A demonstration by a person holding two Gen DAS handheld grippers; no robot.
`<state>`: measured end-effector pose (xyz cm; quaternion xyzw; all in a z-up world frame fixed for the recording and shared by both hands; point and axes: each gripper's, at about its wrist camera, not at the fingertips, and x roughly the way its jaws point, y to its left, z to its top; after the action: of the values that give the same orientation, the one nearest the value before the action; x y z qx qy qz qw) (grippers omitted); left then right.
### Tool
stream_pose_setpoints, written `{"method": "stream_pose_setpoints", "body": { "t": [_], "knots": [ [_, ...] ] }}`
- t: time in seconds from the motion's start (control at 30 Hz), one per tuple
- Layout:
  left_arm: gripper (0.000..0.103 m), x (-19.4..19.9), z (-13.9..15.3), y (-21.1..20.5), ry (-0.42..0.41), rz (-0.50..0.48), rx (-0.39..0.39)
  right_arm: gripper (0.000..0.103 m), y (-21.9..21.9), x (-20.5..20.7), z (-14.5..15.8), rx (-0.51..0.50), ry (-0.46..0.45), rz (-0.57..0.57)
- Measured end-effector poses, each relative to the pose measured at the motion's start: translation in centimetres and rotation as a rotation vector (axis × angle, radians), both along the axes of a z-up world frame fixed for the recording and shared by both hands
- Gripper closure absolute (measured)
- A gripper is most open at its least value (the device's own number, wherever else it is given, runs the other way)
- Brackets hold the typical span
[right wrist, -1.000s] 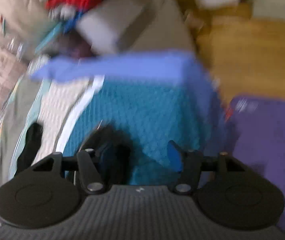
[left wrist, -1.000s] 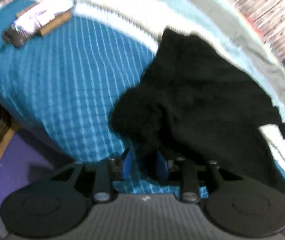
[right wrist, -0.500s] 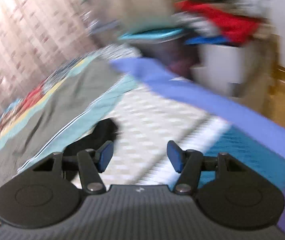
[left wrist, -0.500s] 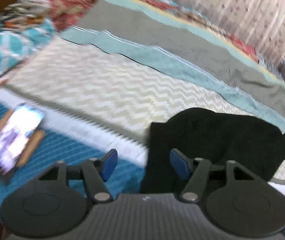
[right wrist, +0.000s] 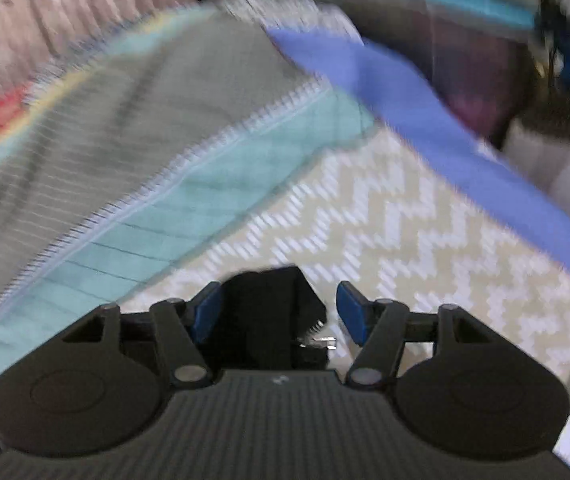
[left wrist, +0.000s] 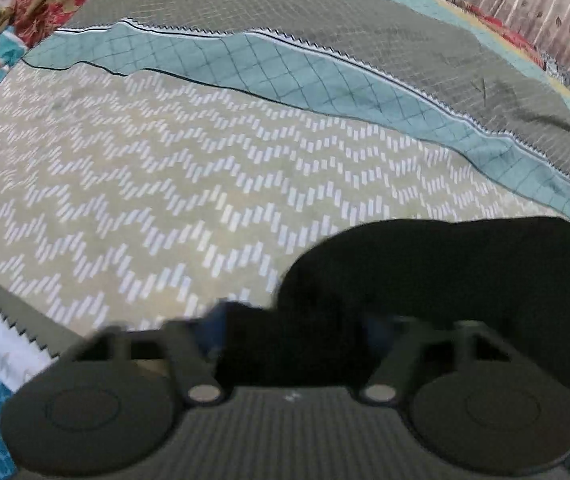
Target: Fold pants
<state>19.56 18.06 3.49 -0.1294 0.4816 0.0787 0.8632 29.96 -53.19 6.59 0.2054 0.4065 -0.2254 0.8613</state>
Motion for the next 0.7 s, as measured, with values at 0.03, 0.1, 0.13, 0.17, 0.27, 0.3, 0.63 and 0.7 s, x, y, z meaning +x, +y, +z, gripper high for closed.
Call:
{"method": "stream_pose_setpoints", "body": {
  "t": [0.03, 0.1, 0.13, 0.17, 0.27, 0.3, 0.63, 0.7],
  "knots": [
    [0.053, 0.0, 0.0, -0.1, -0.001, 0.004, 0.003, 0.052, -0.5, 0.0, -1.1, 0.051, 0.012, -0.015],
    [0.066, 0.2, 0.5, -0.5, -0.007, -0.015, 0.009, 0.076, -0.8, -0.1, -1.6, 0.084, 0.004, -0.013],
    [0.067, -0.2, 1.2, -0.6, -0.022, -0.021, -0.003, 0.076, -0.4, -0.8, -0.5, 0.083, -0.064, 0.01],
    [0.067, -0.3, 1.8, -0.5, -0.035, -0.02, -0.017, 0.077, -0.4, -2.0, 1.1, 0.093, -0.161, 0.042],
    [0.068, -2.3, 3.7, 0.2, -0.09, -0.017, -0.056, 0.078, -0.9, -7.6, 6.4, 0.121, -0.431, 0.156],
    [0.068, -2.8, 4.1, 0.2, -0.1, -0.018, -0.06, 0.078, -1.2, -10.0, 7.6, 0.111, -0.476, 0.201],
    [0.067, -5.1, 3.4, 1.3, -0.082, 0.017, -0.102, 0.028, -6.1, -22.8, 5.8, -0.011, -0.295, 0.041],
    [0.067, -5.1, 3.5, 1.1, -0.089, 0.012, -0.094, 0.028, -5.0, -21.7, 6.2, -0.016, -0.303, 0.066]
  ]
}}
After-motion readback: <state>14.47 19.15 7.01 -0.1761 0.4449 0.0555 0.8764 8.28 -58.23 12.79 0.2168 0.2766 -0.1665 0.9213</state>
